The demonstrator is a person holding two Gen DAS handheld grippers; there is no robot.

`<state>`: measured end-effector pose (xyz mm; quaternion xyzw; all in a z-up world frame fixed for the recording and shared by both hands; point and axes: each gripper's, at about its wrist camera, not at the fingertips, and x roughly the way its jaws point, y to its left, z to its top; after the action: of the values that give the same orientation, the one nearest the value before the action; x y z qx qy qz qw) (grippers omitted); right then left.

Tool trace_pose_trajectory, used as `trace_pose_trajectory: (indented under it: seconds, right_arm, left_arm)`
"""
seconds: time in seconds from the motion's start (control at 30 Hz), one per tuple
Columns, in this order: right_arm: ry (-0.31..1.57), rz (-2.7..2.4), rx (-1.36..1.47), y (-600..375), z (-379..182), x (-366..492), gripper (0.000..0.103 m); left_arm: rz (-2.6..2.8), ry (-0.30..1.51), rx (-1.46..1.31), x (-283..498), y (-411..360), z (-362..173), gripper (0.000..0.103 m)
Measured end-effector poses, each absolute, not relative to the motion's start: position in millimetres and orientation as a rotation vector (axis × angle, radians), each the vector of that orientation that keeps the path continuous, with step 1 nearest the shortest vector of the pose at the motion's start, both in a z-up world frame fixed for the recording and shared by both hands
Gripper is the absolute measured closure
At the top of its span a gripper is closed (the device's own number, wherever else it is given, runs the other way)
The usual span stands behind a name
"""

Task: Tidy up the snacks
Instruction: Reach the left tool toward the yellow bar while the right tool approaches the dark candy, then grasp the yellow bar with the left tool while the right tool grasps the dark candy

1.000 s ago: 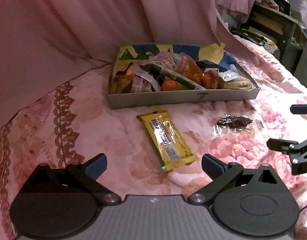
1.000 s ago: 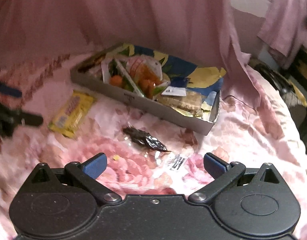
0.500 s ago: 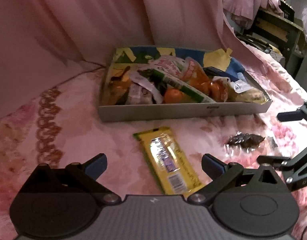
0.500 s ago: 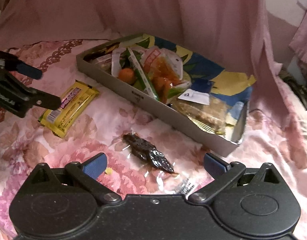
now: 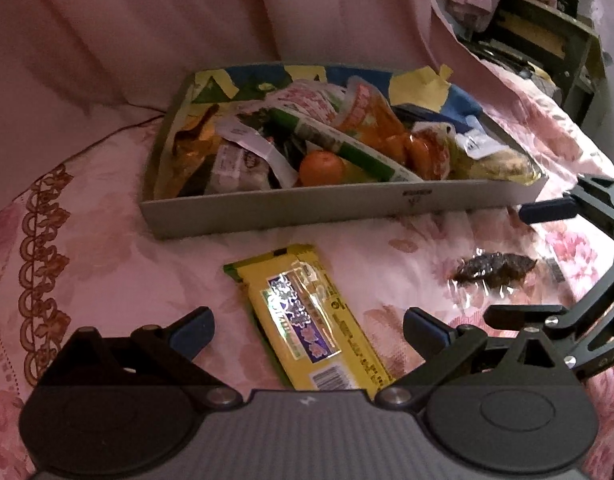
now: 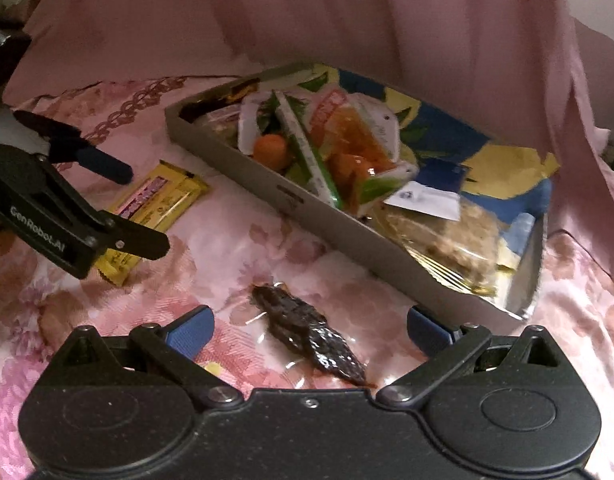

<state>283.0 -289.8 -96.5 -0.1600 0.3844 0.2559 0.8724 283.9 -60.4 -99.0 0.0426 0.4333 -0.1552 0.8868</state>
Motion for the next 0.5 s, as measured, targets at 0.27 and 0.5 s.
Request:
trace_pose_trajectory:
  seconds: [0.27,0.5]
  right_arm:
    - [0.875,0.505,-0.296,-294.7,-104.9,289.8,0.001]
    - [0.919,0.486,-0.237,-298.4,-106.1,294.5,0.006]
  left_arm:
    - [-0.364,0.907,0.072,281.1,-61.4,-98.1,0.001]
    - [-0.356,0.917,0.07,282.7,-59.3,-97.6,0.012]
